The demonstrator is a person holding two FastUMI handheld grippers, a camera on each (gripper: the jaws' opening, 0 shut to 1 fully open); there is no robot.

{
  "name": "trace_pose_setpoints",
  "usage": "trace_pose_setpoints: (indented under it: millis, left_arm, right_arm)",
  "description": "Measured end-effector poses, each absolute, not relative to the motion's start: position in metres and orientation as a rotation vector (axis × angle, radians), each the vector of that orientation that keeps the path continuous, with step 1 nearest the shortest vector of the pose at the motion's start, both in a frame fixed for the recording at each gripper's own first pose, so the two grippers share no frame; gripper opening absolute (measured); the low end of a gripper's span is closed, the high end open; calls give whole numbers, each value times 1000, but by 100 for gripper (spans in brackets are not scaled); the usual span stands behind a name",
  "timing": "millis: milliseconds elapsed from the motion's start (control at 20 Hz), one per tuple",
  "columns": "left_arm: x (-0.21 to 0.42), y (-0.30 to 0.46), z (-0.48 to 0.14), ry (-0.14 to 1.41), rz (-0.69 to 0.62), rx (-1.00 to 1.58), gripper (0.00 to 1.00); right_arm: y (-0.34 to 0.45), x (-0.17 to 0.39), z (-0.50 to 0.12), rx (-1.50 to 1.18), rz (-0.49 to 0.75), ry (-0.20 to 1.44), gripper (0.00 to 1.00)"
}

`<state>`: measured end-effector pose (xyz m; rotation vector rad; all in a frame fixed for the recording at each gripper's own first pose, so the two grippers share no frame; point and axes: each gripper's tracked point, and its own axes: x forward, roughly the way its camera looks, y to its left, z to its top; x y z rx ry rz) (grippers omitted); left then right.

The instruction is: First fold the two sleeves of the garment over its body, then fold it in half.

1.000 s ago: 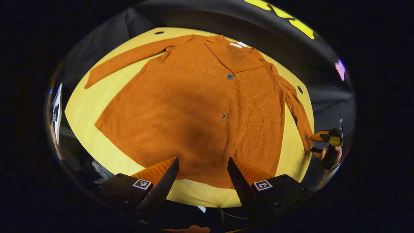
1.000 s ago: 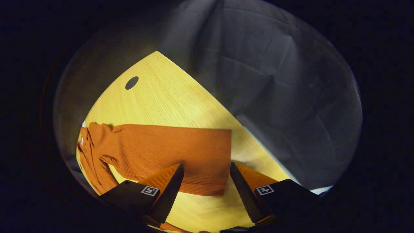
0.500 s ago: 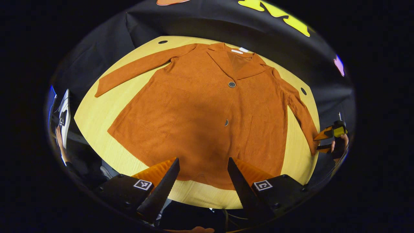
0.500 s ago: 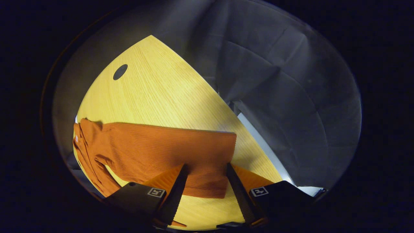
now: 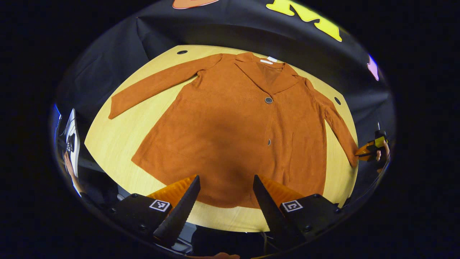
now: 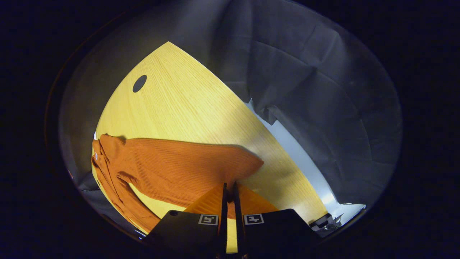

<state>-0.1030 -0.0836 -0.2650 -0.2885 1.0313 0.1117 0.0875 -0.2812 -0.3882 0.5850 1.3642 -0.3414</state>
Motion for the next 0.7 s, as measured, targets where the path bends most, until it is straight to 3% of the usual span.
trace_pose_setpoints:
  millis: [250, 400, 700]
  left_arm:
    - [-104, -26, -268, 1022, 92, -193, 100]
    - [-99, 0, -272, 1007, 86, -178, 97]
    - [-94, 42, -281, 948, 59, -162, 97]
  right_arm:
    - [-234, 109, -311, 547, -293, 1238, 11]
    - [-183, 122, -263, 506, -231, 1183, 11]
    - [-22, 158, -186, 397, -49, 1112, 11]
